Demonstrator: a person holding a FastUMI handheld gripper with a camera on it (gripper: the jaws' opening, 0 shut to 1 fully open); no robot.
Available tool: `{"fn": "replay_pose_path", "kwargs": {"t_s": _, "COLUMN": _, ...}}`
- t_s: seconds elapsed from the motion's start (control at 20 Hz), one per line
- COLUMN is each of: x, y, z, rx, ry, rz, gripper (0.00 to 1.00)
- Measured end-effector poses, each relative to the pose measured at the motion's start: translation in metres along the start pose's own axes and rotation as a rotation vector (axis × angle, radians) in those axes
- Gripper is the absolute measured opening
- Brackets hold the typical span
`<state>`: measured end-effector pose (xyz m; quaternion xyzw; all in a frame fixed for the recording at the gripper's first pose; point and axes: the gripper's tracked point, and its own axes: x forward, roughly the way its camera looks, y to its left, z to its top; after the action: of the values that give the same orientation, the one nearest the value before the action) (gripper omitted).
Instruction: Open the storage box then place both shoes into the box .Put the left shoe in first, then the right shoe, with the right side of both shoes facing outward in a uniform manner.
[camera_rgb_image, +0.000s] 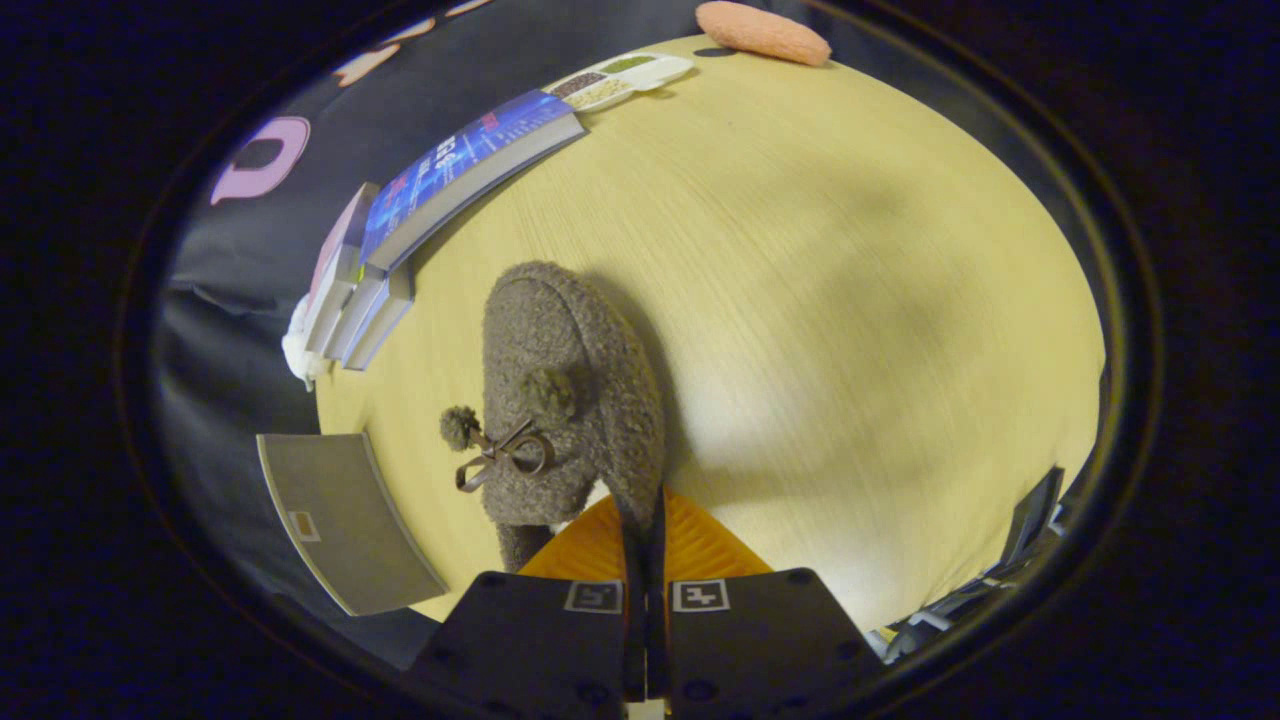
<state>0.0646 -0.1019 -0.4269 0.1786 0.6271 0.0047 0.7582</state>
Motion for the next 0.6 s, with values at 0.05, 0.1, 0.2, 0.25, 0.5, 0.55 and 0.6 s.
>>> {"fn": "replay_pose_path", "kwargs": {"t_s": 0.05, "x": -0.003, "y": 0.003, "z": -0.004, "rx": 0.025, "ry": 0.001, "rz": 0.025, "gripper": 0.04}}
{"fn": "replay_pose_path", "kwargs": {"t_s": 0.1, "x": -0.009, "y": 0.009, "z": -0.007, "rx": 0.042, "ry": 0.0, "rz": 0.056, "gripper": 0.04}}
{"fn": "replay_pose_path", "kwargs": {"t_s": 0.2, "x": -0.019, "y": 0.021, "z": -0.011, "rx": 0.061, "ry": -0.017, "rz": 0.1, "gripper": 0.04}}
{"fn": "replay_pose_path", "kwargs": {"t_s": 0.25, "x": -0.026, "y": 0.029, "z": -0.013, "rx": 0.07, "ry": -0.025, "rz": 0.123, "gripper": 0.04}}
{"fn": "replay_pose_path", "kwargs": {"t_s": 0.5, "x": -0.067, "y": 0.094, "z": -0.04, "rx": 0.088, "ry": -0.039, "rz": 0.276, "gripper": 0.04}}
{"fn": "replay_pose_path", "kwargs": {"t_s": 0.55, "x": -0.074, "y": 0.108, "z": -0.047, "rx": 0.075, "ry": -0.041, "rz": 0.298, "gripper": 0.04}}
{"fn": "replay_pose_path", "kwargs": {"t_s": 0.6, "x": -0.08, "y": 0.124, "z": -0.053, "rx": 0.062, "ry": -0.044, "rz": 0.32, "gripper": 0.04}}
